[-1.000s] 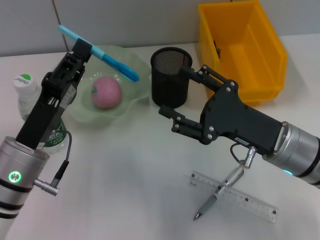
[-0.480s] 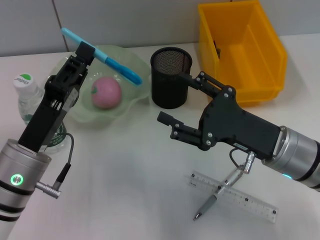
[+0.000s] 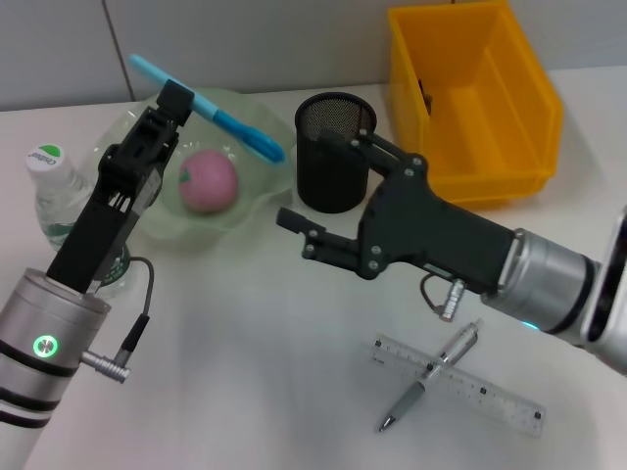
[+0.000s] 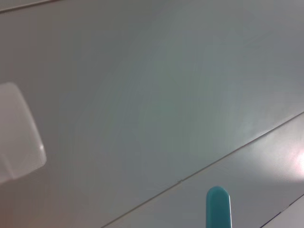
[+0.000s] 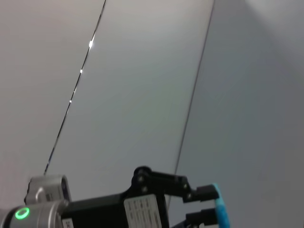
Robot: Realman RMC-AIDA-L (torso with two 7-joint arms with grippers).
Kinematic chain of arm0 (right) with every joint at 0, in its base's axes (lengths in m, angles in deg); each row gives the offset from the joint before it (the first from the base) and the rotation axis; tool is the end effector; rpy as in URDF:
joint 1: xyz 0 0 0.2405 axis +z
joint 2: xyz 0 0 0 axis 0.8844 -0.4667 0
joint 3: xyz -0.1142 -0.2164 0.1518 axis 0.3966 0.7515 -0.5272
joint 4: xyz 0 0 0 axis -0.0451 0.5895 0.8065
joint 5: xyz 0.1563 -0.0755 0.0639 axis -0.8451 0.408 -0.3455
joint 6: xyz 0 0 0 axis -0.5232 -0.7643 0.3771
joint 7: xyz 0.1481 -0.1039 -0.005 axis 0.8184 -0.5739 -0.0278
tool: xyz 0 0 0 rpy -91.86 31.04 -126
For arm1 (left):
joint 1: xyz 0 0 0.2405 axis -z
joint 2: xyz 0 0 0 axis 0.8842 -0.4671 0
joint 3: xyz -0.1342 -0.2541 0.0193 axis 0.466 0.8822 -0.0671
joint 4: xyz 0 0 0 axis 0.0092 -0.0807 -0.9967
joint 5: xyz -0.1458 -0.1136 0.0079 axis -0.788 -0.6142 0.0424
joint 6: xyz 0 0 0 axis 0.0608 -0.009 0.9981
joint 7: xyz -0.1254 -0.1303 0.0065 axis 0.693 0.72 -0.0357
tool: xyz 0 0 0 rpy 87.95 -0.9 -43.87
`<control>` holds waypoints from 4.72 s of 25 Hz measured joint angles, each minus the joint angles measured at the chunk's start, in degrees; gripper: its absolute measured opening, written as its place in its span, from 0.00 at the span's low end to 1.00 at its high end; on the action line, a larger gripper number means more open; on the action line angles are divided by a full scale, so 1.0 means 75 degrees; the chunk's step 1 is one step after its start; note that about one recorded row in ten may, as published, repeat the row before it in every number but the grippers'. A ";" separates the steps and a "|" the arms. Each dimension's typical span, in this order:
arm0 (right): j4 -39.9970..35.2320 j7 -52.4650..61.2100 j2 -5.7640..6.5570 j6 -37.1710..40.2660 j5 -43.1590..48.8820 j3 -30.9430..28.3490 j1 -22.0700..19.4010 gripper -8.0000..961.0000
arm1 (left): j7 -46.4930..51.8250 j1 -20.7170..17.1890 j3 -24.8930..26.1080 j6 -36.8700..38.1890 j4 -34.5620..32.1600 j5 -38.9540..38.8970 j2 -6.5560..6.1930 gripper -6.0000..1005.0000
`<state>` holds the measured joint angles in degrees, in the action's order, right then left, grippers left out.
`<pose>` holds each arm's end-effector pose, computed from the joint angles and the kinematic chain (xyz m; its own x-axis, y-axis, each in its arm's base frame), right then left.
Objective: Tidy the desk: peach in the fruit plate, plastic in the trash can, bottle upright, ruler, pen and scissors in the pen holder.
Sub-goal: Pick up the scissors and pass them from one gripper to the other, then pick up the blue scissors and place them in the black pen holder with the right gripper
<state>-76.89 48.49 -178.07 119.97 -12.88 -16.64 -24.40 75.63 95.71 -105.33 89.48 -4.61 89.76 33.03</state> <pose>0.1857 0.3174 -0.0829 0.6044 0.3583 -0.7116 -0.1447 -0.8289 -0.5403 -0.2016 0.3244 -0.0537 -0.3311 0.4103 0.8497 0.6644 -0.5381 0.5187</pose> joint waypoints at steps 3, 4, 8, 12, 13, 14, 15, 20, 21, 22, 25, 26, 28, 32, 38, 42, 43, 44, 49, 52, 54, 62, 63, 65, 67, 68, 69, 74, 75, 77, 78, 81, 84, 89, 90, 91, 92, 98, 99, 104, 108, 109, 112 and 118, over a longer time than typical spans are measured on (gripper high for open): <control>0.0229 -0.0253 0.0000 -0.0113 -0.0002 -0.0208 0.0159 0.81 | -0.0180 0.0025 0.0111 -0.0009 0.0110 0.0000 0.0001 0.23; 0.0325 -0.0379 0.0000 -0.0135 0.0008 -0.0351 0.0211 0.81 | -0.0214 0.0026 0.0133 -0.0011 0.0131 -0.0001 0.0000 0.23; 0.0664 -0.0864 0.0000 -0.0164 0.0196 -0.0867 0.0373 0.81 | -0.0264 0.0028 0.0173 -0.0039 0.0159 -0.0002 0.0000 0.23; 0.0923 -0.1198 0.0000 -0.0256 0.0475 -0.1331 0.0494 0.81 | -0.0366 0.0035 0.0223 -0.0104 0.0269 0.0000 0.0000 0.23; 0.1005 -0.1294 0.0000 -0.0291 0.0582 -0.1491 0.0529 0.81 | -0.0366 0.0035 0.0223 -0.0104 0.0269 0.0000 0.0000 0.23; 0.1056 -0.1359 0.0000 -0.0324 0.0723 -0.1647 0.0557 0.81 | -0.0385 0.0034 0.0246 -0.0109 0.0297 -0.0001 0.0000 0.23; 0.1077 -0.1383 0.0000 -0.0347 0.0846 -0.1766 0.0568 0.81 | -0.0385 0.0035 0.0246 -0.0110 0.0302 0.0000 0.0000 0.23; 0.1156 -0.1599 0.0001 -0.0568 0.1861 -0.2744 0.0590 0.81 | -0.0455 0.0041 0.0249 -0.0118 0.0344 0.0017 0.0000 0.23; 0.1200 -0.1703 0.0001 -0.0620 0.2060 -0.2951 0.0594 0.81 | -0.0459 0.0029 0.0254 -0.0118 0.0347 0.0052 0.0000 0.23; 0.1254 -0.1788 0.0001 -0.0664 0.2251 -0.3163 0.0597 0.81 | -0.0460 0.0017 0.0271 -0.0119 0.0350 0.0078 0.0000 0.23; 0.1375 -0.1988 0.0001 -0.0784 0.2739 -0.3676 0.0585 0.81 | -0.0462 -0.0027 0.0418 -0.0119 0.0351 0.0259 0.0000 0.24; 0.1401 -0.2039 0.0001 -0.0823 0.2856 -0.3822 0.0574 0.81 | -0.0463 -0.0031 0.0447 -0.0118 0.0350 0.0303 0.0000 0.24; 0.1441 -0.2099 0.0001 -0.0862 0.2988 -0.3986 0.0562 0.81 | -0.0464 -0.0041 0.0494 -0.0121 0.0349 0.0363 0.0000 0.24; 0.1494 -0.2113 0.0001 -0.0872 0.3031 -0.4039 0.0561 0.81 | -0.0465 -0.0074 0.0521 -0.0129 0.0349 0.0386 0.0000 0.24; 0.1502 -0.2117 0.0001 -0.0873 0.3038 -0.4123 0.0532 0.81 | -0.0465 -0.0108 0.0529 -0.0130 0.0349 0.0387 0.0000 0.24; 0.1505 -0.2071 0.0001 -0.0864 0.3043 -0.4138 0.0526 0.80 | -0.0449 -0.0115 0.0532 -0.0130 0.0349 0.0387 0.0000 0.24; 0.1504 -0.2067 0.0001 -0.0860 0.3044 -0.4139 0.0526 0.77 | -0.0447 -0.0115 0.0532 -0.0130 0.0349 0.0387 0.0000 0.24; 0.1505 -0.2065 0.0001 -0.0859 0.3045 -0.4140 0.0525 0.75 | -0.0442 -0.0115 0.0532 -0.0130 0.0349 0.0387 0.0000 0.24; 0.1504 -0.2063 0.0001 -0.0829 0.3046 -0.4153 0.0517 0.55 | -0.0398 -0.0115 0.0533 -0.0185 0.0349 0.0387 0.0000 0.25; 0.1505 -0.2061 0.0000 -0.0821 0.3046 -0.4156 0.0517 0.35 | -0.0383 -0.0115 0.0541 -0.0197 0.0349 0.0387 0.0000 0.25; 0.1505 -0.2060 0.0001 -0.0812 0.3046 -0.4157 0.0517 0.31 | -0.0372 -0.0118 0.0543 -0.0198 0.0349 0.0387 0.0001 0.25; 0.1485 -0.2056 0.0001 -0.0848 0.3046 -0.4157 0.0536 0.26 | -0.0207 -0.0126 0.0543 -0.0200 0.0348 0.0391 0.0000 0.25; 0.1481 -0.2056 0.0001 -0.0849 0.3046 -0.4157 0.0538 0.26 | -0.0186 -0.0127 0.0539 -0.0200 0.0345 0.0392 0.0000 0.25; 0.1475 -0.2055 0.0001 -0.0851 0.3046 -0.4158 0.0544 0.26 | -0.0158 -0.0127 0.0527 -0.0199 0.0340 0.0395 0.0000 0.25; 0.1469 -0.2054 0.0001 -0.0853 0.3046 -0.4158 0.0551 0.26 | -0.0115 -0.0126 0.0514 -0.0197 0.0324 0.0397 0.0000 0.26; 0.1468 -0.2054 0.0001 -0.0853 0.3046 -0.4157 0.0554 0.26 | -0.0088 -0.0126 0.0508 -0.0197 0.0313 0.0399 0.0000 0.26; 0.1469 -0.2056 0.0001 -0.0855 0.3046 -0.4158 0.0558 0.26 | -0.0066 -0.0126 0.0502 -0.0198 0.0301 0.0402 0.0000 0.26; 0.1475 -0.2076 0.0001 -0.0858 0.3046 -0.4157 0.0564 0.26 | 0.0015 -0.0138 0.0497 -0.0175 0.0301 0.0411 0.0000 0.26; 0.1478 -0.2082 0.0001 -0.0859 0.3046 -0.4157 0.0564 0.26 | 0.0018 -0.0138 0.0496 -0.0166 0.0305 0.0412 0.0000 0.26; 0.1485 -0.2088 0.0001 -0.0859 0.3046 -0.4157 0.0564 0.27 | 0.0029 -0.0143 0.0514 -0.0167 0.0310 0.0475 0.0000 0.26; 0.1486 -0.2088 0.0001 -0.0859 0.3055 -0.4157 0.0565 0.27 | 0.0034 -0.0146 0.0531 -0.0170 0.0307 0.0520 0.0000 0.26; 0.1487 -0.2061 0.0001 -0.0859 0.3080 -0.4157 0.0564 0.26 | 0.0070 -0.0151 0.0575 -0.0172 0.0309 0.0591 0.0000 0.26; 0.1501 -0.2048 0.0001 -0.0859 0.3093 -0.4157 0.0565 0.25 | 0.0109 -0.0151 0.0578 -0.0194 0.0299 0.0591 0.0000 0.26; 0.1505 -0.2002 0.0002 -0.0856 0.3189 -0.4163 0.0558 0.16 | 0.0120 -0.0151 0.0579 -0.0203 0.0297 0.0592 0.0000 0.27; 0.1503 -0.2002 0.0002 -0.0849 0.3196 -0.4162 0.0550 0.13 | 0.0121 -0.0163 0.0578 -0.0202 0.0304 0.0598 0.0000 0.27; 0.1492 -0.2001 0.0002 -0.0817 0.3202 -0.4162 0.0534 0.10 | 0.0122 -0.0168 0.0577 -0.0199 0.0306 0.0603 0.0000 0.27; 0.1492 -0.2001 0.0002 -0.0817 0.3202 -0.4162 0.0534 0.10 | 0.0122 -0.0168 0.0575 -0.0194 0.0306 0.0603 0.0001 0.27; 0.1477 -0.1998 0.0000 -0.0765 0.3213 -0.4157 0.0512 0.10 | 0.0112 -0.0173 0.0581 -0.0144 0.0269 0.0651 0.0000 0.27; 0.1476 -0.1998 0.0001 -0.0759 0.3214 -0.4157 0.0510 0.10 | 0.0112 -0.0175 0.0611 -0.0139 0.0250 0.0703 0.0000 0.27; 0.1469 -0.1995 -0.0002 -0.0712 0.3221 -0.4151 0.0505 0.10 | 0.0119 -0.0244 0.0719 -0.0138 0.0189 0.0789 0.0000 0.27; 0.1460 -0.1994 -0.0001 -0.0642 0.3193 -0.4203 0.0473 0.10 | 0.0126 -0.0276 0.0736 -0.0138 0.0168 0.0794 0.0000 0.28; 0.1457 -0.1994 -0.0001 -0.0639 0.3198 -0.4242 0.0460 0.10 | 0.0126 -0.0278 0.0736 -0.0138 0.0165 0.0796 0.0000 0.28; 0.1455 -0.1994 0.0000 -0.0630 0.3220 -0.4312 0.0431 0.10 | 0.0126 -0.0279 0.0735 -0.0138 0.0150 0.0797 0.0001 0.32; 0.1457 -0.1994 0.0001 -0.0583 0.3226 -0.4336 0.0414 0.10 | 0.0126 -0.0280 0.0730 -0.0124 0.0129 0.0798 -0.0003 0.60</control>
<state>-65.96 33.53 -178.07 115.60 11.31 -49.16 -21.29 76.57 93.61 -99.86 88.55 -3.64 95.74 33.01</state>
